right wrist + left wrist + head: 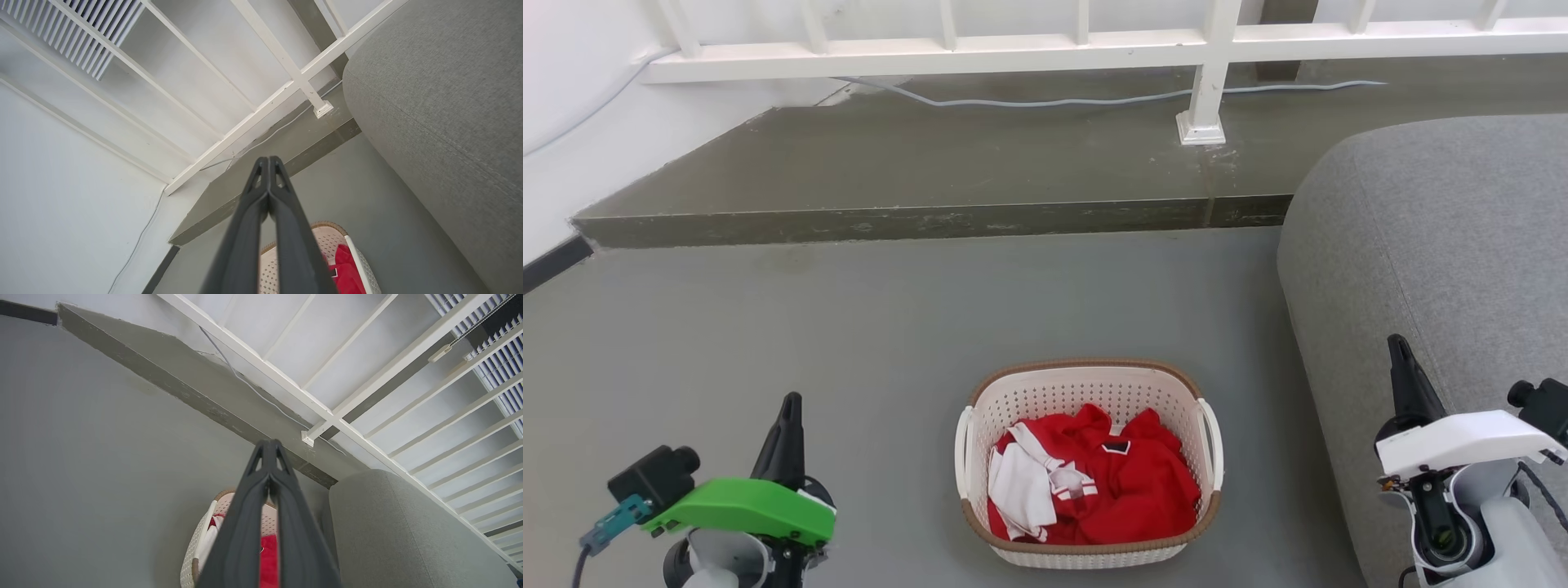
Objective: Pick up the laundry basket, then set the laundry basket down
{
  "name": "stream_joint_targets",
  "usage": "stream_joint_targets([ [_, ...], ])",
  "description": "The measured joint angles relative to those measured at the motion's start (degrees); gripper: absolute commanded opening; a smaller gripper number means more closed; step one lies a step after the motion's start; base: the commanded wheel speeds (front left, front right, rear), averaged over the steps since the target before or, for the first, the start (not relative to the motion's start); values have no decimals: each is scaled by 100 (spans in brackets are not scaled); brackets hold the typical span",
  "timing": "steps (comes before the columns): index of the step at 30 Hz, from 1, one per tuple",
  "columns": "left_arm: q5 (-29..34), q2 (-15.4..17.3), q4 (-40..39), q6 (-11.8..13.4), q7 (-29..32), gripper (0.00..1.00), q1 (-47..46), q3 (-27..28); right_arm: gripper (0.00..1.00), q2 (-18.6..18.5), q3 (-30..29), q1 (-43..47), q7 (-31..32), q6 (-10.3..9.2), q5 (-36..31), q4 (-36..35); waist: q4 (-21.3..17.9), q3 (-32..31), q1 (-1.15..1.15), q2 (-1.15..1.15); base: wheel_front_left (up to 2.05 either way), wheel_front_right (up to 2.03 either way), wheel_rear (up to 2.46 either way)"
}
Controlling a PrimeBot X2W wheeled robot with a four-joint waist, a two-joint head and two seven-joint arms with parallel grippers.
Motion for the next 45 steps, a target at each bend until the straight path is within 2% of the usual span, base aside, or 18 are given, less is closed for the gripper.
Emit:
stream_joint_targets([
  [45, -2831, -10, -82, -75, 870, 0, -1, 692, 0, 92, -443, -30, 825, 2, 3170, -159, 7, -31, 0, 0, 0, 0, 0],
])
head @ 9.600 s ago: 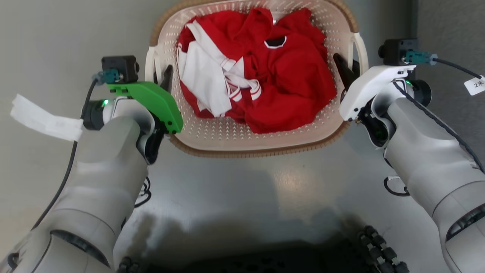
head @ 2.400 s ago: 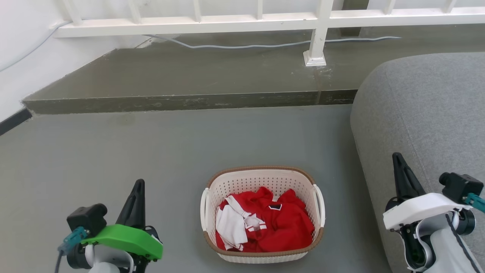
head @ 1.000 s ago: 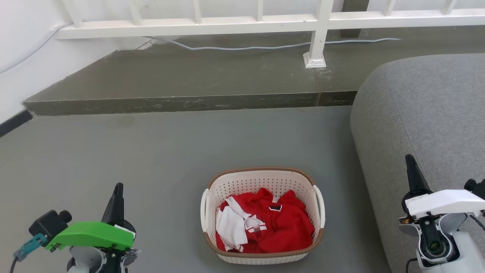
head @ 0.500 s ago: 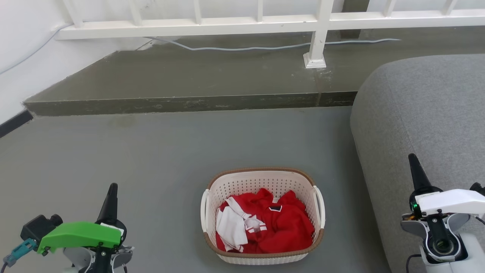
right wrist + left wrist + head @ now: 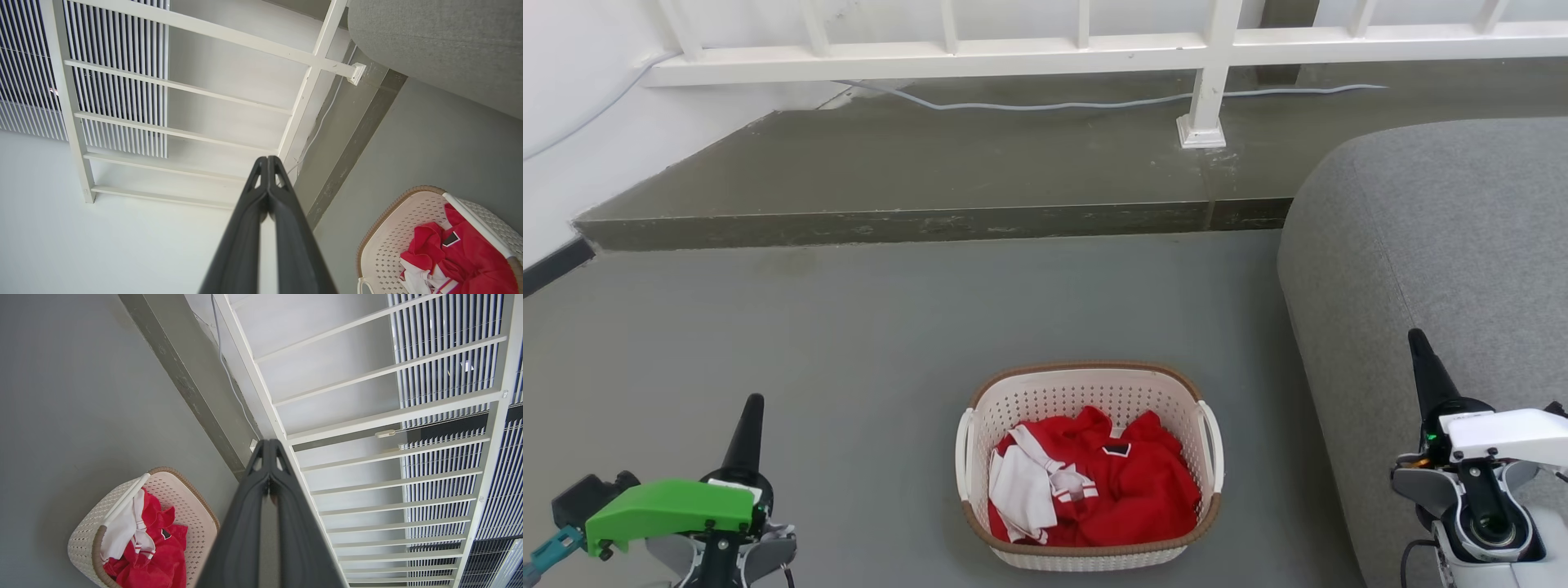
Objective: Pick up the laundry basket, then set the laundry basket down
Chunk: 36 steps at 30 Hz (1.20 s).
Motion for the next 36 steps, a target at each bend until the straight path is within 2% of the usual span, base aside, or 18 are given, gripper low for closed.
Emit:
stream_joint_targets([
  [24, -1517, -3, -38, -46, 464, 0, -1, 370, 0, 51, -244, -3, 436, 19, 1678, -80, 3, -16, 0, 0, 0, 0, 0],
  [36, -1530, -3, -44, -46, 471, 0, -1, 390, 0, 52, -244, -4, 435, 19, 1702, -100, 4, -16, 0, 0, 0, 0, 0],
])
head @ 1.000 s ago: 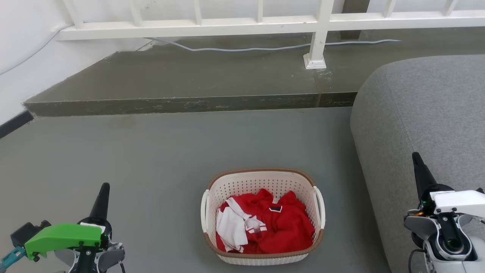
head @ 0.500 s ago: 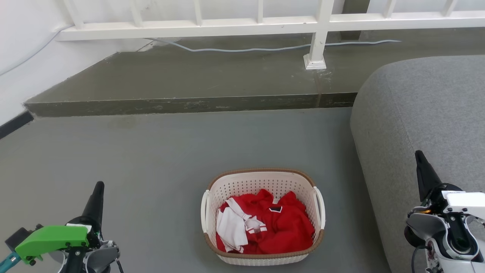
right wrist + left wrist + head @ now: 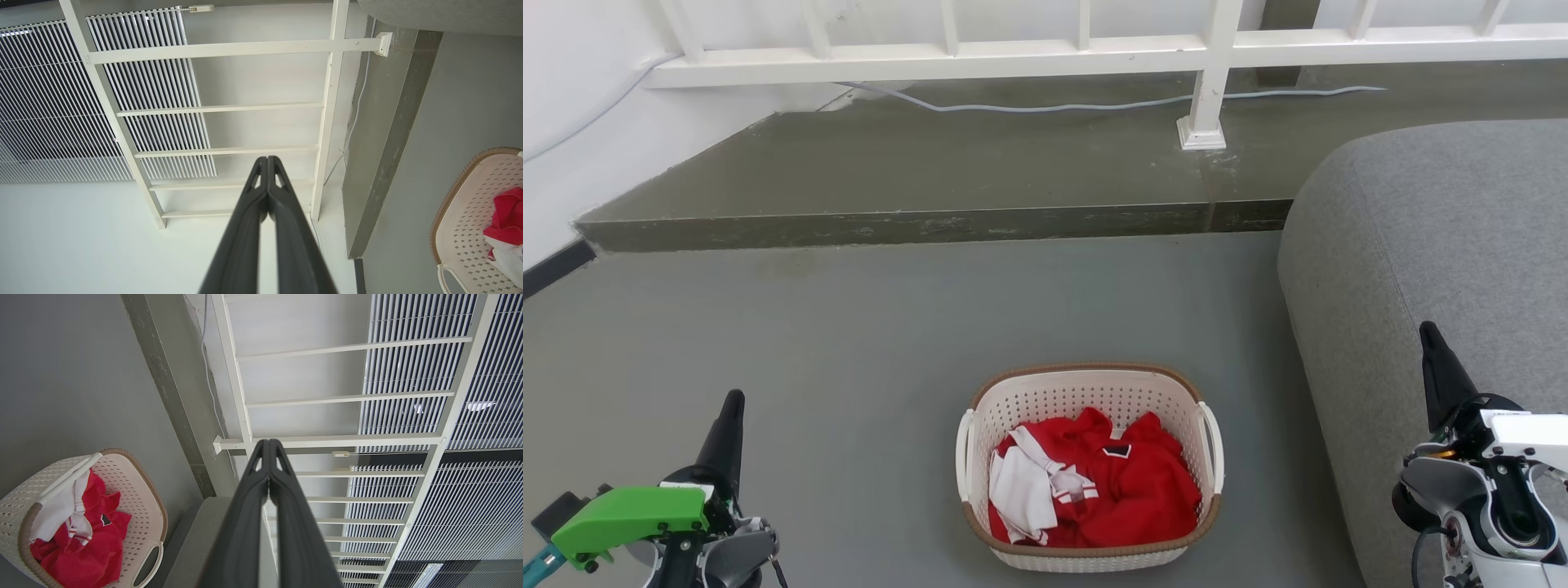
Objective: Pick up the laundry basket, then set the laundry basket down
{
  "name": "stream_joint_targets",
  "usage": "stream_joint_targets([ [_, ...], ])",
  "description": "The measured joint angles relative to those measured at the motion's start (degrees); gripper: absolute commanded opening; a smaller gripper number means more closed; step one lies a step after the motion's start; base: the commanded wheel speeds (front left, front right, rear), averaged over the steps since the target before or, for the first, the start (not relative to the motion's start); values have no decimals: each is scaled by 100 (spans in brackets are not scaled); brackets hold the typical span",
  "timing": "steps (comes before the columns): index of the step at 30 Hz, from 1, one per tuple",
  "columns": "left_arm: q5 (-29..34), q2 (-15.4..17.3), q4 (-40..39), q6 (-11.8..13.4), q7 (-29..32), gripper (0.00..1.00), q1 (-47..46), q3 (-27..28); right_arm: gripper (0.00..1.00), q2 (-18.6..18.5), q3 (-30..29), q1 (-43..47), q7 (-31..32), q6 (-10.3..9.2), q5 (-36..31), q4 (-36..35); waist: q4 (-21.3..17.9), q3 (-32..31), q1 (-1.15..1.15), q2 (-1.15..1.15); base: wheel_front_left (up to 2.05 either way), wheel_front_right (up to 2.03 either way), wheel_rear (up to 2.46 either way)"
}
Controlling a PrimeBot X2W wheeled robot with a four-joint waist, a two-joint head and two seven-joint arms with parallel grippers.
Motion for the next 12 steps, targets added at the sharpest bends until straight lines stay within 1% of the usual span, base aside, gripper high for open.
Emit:
stream_joint_targets([
  [12, 0, 0, -4, 0, 0, 0, 0, 3, 0, 0, 1, 0, 0, 0, 0, -8, 0, 1, 0, 0, 0, 0, 0],
])
